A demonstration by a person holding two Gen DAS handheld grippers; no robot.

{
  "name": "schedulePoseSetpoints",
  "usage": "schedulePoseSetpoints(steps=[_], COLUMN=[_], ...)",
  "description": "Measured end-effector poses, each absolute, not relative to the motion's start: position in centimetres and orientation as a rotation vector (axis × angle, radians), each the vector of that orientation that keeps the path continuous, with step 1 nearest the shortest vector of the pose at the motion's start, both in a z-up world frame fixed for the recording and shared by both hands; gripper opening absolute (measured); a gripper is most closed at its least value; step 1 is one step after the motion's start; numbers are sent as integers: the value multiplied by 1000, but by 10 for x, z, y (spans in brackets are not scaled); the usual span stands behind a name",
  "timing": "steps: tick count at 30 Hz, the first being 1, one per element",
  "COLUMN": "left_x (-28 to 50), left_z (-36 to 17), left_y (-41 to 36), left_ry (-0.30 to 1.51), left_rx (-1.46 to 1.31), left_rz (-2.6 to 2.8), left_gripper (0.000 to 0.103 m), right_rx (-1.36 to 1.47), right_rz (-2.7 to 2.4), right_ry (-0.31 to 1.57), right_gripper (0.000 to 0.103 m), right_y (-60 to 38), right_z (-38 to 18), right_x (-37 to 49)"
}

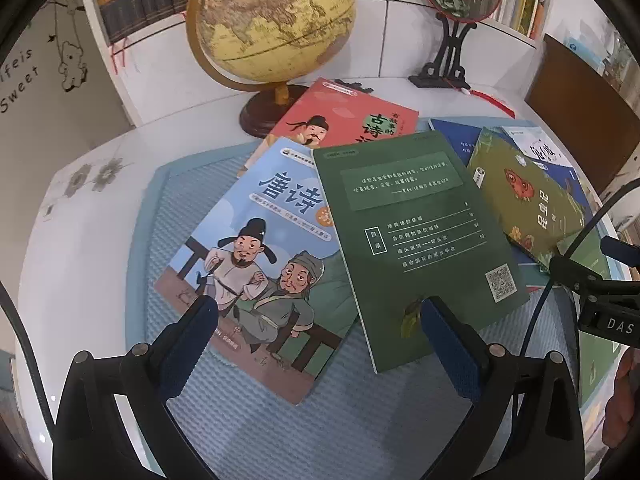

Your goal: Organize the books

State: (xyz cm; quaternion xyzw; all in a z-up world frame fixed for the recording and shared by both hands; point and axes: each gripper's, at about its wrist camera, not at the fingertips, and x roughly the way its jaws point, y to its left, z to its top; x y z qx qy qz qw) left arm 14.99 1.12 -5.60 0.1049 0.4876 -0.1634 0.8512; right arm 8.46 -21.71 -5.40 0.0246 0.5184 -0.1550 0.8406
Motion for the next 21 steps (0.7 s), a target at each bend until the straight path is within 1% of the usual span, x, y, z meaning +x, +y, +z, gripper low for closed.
schedulePoseSetpoints(steps=[8, 11, 12, 13, 14, 16, 21], left_x=[162, 165, 165, 166, 167, 170, 174], left_z=[-75, -85, -88, -91, -95, -100, -102], left_y=[10, 8, 7, 6, 5, 4, 3], left_ry=[1073, 1091, 1097, 1103, 1111, 1126, 1129], left_rx=[207, 204, 205, 206, 207, 206, 194], left_rz=[-381, -399, -406, -412, -416, -423, -433], left_gripper=[101, 101, 100, 97, 96, 94, 94], right_rx=[67, 99, 110, 119, 131, 158, 180], right_rz=[-325, -301, -295, -288, -279, -267, -251], right_ry=[1143, 1175, 1182, 1189, 1196, 1206, 1206], right_gripper=[103, 98, 93, 90, 85, 83, 81], right_y=[-213, -214, -215, -216, -217, -218, -219], right_z=[-67, -76, -79, -82, -84, -88, -91], right_x=[94, 98, 99, 100, 102, 104, 111])
